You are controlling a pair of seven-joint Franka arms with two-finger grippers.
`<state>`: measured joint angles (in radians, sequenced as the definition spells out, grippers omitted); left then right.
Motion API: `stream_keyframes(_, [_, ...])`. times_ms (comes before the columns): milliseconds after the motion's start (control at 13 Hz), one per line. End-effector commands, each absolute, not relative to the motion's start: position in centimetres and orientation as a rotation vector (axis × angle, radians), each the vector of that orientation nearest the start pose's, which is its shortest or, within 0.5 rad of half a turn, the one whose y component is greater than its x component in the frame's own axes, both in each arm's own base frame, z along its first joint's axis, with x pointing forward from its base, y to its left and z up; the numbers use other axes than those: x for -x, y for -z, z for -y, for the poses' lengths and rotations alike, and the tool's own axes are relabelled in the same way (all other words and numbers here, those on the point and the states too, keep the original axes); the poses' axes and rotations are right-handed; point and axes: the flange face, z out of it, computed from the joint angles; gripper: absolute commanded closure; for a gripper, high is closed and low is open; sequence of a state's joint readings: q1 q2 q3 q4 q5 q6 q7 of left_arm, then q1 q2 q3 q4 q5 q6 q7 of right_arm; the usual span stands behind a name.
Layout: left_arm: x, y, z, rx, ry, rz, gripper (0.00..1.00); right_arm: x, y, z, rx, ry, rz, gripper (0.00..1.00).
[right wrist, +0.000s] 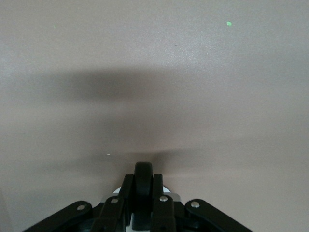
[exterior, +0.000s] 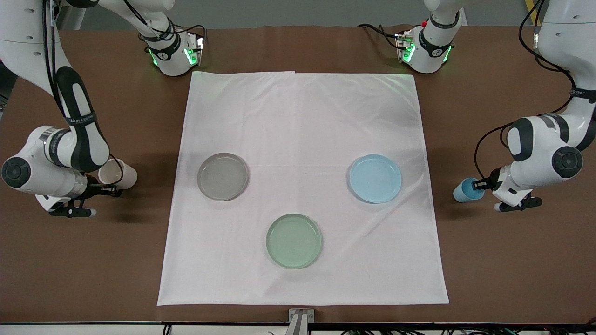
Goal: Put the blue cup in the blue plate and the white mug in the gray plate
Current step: 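Reach the right gripper to the white mug while the left gripper reaches the blue cup, then carry the mug over the gray plate while the left gripper carries the cup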
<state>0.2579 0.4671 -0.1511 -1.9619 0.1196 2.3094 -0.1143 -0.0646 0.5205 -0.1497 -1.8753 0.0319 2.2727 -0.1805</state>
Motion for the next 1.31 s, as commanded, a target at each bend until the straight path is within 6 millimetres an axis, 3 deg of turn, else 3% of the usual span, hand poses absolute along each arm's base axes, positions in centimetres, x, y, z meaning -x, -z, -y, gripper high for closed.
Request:
stream_keyframes(0, [-60.7, -23.7, -7.1, 3.11, -0.141, 0.208, 1.0, -61.2, -23.9, 12.2, 3.141, -0.168, 0.004, 0.98])
stream_keyframes(77, [-60.8, -24.4, -7.1, 3.11, -0.126, 0.206, 1.0, -61.4, -25.5, 11.6, 3.136, -0.176, 0.02, 0.99])
stream_keyframes(231, [-61.1, -26.7, -6.0, 3.11, -0.08, 0.184, 1.0, -62.5, -29.6, 7.6, 3.121, -0.225, 0.102, 0.99])
stream_keyframes(385, [-61.1, -29.4, -2.6, 3.122, -0.089, 0.131, 1.0, -63.1, -32.3, 4.2, 3.12, -0.247, 0.091, 0.99])
stream_keyframes(462, [-61.2, -30.2, -0.4, 3.133, -0.128, 0.08, 1.0, -63.2, -32.5, 1.6, 3.128, -0.248, 0.067, 0.99])
stream_keyframes(615, [-60.2, -29.9, 4.5, 3.168, -0.201, 0.023, 1.0, -63.1, -32.8, -4.3, 3.144, -0.242, 0.056, 0.99])
stream_keyframes(923, [-57.7, -27.6, 12.4, 3.187, -0.31, 0.075, 1.0, -61.8, -33.2, -16.7, 3.173, -0.197, 0.003, 0.99])
stream_keyframes(1154, [-56.0, -27.2, 19.7, 3.152, -0.318, 0.206, 1.0, -61.4, -30.8, -22.0, 3.185, -0.137, 0.0, 0.99])
stream_keyframes(1231, [-55.7, -26.5, 20.6, 3.15, -0.322, 0.232, 1.0, -61.2, -29.3, -23.1, 3.187, -0.128, 0.016, 0.99])
